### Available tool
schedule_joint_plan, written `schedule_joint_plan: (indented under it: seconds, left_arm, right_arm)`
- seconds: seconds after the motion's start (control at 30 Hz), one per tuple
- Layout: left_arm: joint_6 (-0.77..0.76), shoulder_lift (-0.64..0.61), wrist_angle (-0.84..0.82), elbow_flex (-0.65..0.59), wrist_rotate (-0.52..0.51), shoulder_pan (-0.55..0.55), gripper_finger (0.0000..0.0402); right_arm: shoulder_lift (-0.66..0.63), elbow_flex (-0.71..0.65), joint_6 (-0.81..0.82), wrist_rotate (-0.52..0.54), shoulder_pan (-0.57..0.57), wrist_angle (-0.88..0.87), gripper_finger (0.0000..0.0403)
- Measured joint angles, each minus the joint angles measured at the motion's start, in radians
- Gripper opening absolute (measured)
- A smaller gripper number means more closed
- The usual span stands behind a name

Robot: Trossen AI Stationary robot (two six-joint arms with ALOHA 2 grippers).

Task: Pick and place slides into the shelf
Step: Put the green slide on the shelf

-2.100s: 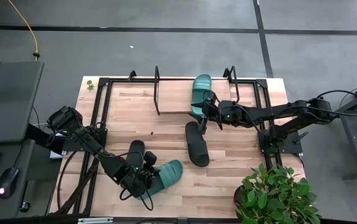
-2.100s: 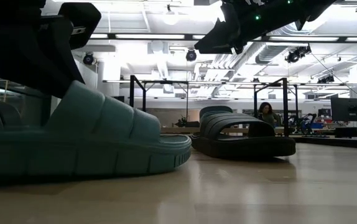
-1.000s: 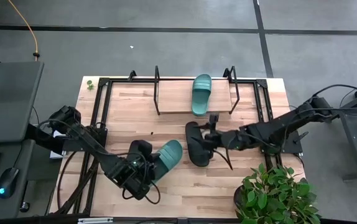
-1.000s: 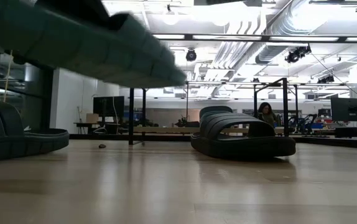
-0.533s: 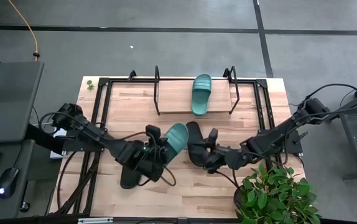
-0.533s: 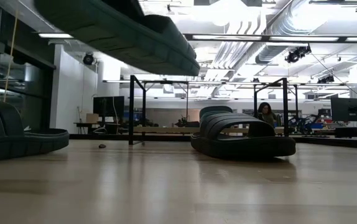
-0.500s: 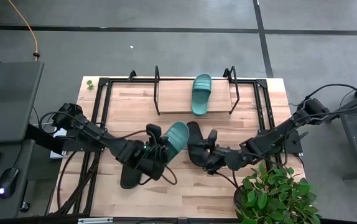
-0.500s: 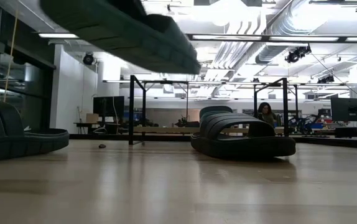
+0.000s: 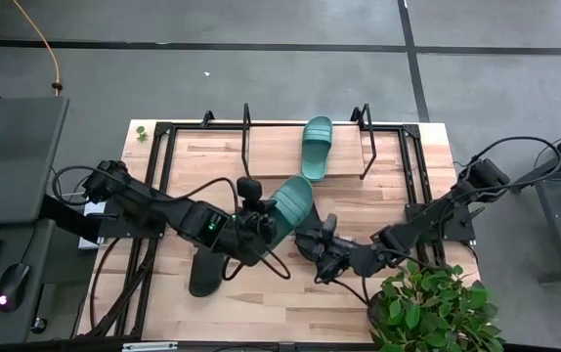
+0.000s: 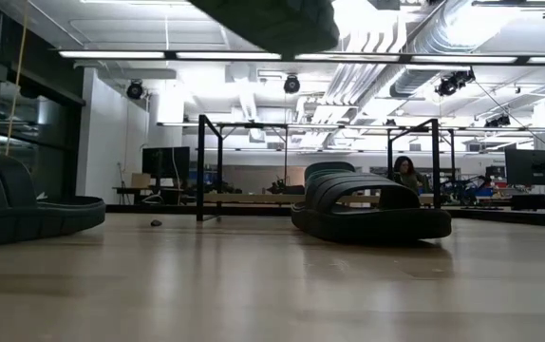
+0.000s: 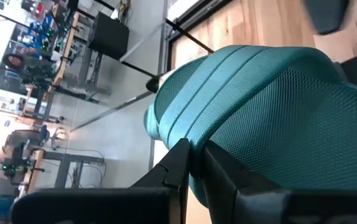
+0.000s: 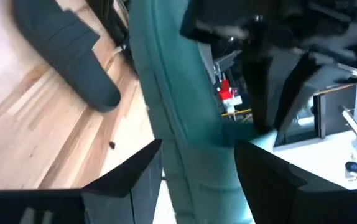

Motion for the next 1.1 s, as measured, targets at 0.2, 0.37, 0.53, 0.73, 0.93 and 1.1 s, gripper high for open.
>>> schedule_joint_plan:
  seconds: [0.2,0.37,0.53,0.73,0.93,1.1]
  left_arm:
    - [0.071,0.0,0.0,0.041,0.003,0.042,0.0028]
    - [0.076,0.0,0.005,0.05,0.017,0.085,0.0028]
    - [0.076,0.0,0.01,0.05,0.073,0.118,0.0028]
    - [0.087,0.0,0.018,0.05,0.077,0.123,0.0028]
    - [0.106,0.0,0.056,0.05,0.074,0.121,0.0028]
    - [0.149,0.0,0.119,0.05,0.076,0.121,0.0028]
  right_arm:
    - [0.006,0.055,-0.026,0.018,0.041,-0.003,0.0222]
    - [0.057,0.105,-0.063,0.044,0.051,-0.005,0.0258]
    - [0.134,0.172,-0.084,0.045,0.019,-0.006,0.0265]
    - [0.192,0.22,-0.113,0.045,-0.006,-0.014,0.0265]
    - [0.193,0.224,-0.104,0.043,-0.01,-0.014,0.0265]
    - [0.192,0.224,-0.074,0.056,-0.021,-0.014,0.0265]
